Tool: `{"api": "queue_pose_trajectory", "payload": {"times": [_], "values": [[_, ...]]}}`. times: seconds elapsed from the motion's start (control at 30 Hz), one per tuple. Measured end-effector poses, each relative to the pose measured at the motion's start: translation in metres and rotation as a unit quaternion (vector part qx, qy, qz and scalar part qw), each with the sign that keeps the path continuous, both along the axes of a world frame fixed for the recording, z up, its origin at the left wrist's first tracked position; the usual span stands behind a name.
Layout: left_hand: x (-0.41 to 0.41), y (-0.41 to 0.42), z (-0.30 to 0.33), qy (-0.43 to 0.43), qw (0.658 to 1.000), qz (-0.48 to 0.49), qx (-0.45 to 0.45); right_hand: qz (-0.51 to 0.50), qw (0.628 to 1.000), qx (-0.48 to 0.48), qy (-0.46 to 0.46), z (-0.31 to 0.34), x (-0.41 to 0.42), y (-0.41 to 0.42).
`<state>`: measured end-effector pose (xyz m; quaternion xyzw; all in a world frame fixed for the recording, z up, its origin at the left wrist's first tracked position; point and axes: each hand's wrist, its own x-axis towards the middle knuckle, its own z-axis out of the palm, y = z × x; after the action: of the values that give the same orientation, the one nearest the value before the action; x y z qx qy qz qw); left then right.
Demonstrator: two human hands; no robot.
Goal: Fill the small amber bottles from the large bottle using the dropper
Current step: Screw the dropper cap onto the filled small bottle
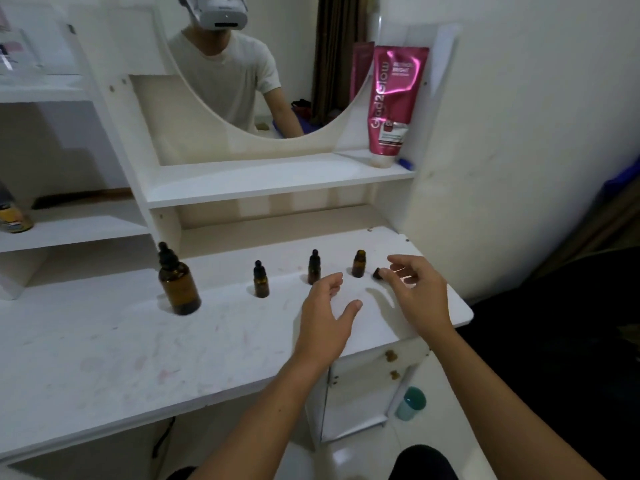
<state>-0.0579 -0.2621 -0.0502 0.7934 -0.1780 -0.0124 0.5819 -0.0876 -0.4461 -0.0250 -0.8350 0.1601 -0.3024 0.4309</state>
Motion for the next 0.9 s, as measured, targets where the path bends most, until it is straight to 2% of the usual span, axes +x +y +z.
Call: {"api": "queue_pose_trajectory", "payload": {"times": [0.2, 0.33, 0.57, 0.73, 0.9], "values": [[0.023, -0.036, -0.005, -0.015, 0.999, 0.002, 0.037, -0.005, 0.993, -0.027, 0.113, -0.013, 0.017, -0.014], [0.037, -0.049, -0.010, -0.030, 0.998, 0.018, 0.052, -0.009, 0.990, -0.048, 0.134, -0.019, 0.024, -0.018], [0.050, -0.064, -0.010, -0.018, 0.999, 0.048, 0.008, -0.027, 0.996, -0.014, 0.079, -0.022, 0.021, -0.022], [0.052, -0.068, -0.005, -0.021, 0.998, 0.060, -0.024, -0.025, 0.997, 0.065, 0.014, -0.014, 0.014, -0.025], [0.055, -0.068, -0.006, -0.026, 0.998, 0.060, -0.020, -0.008, 0.996, 0.062, -0.063, 0.011, 0.017, -0.029]]}}
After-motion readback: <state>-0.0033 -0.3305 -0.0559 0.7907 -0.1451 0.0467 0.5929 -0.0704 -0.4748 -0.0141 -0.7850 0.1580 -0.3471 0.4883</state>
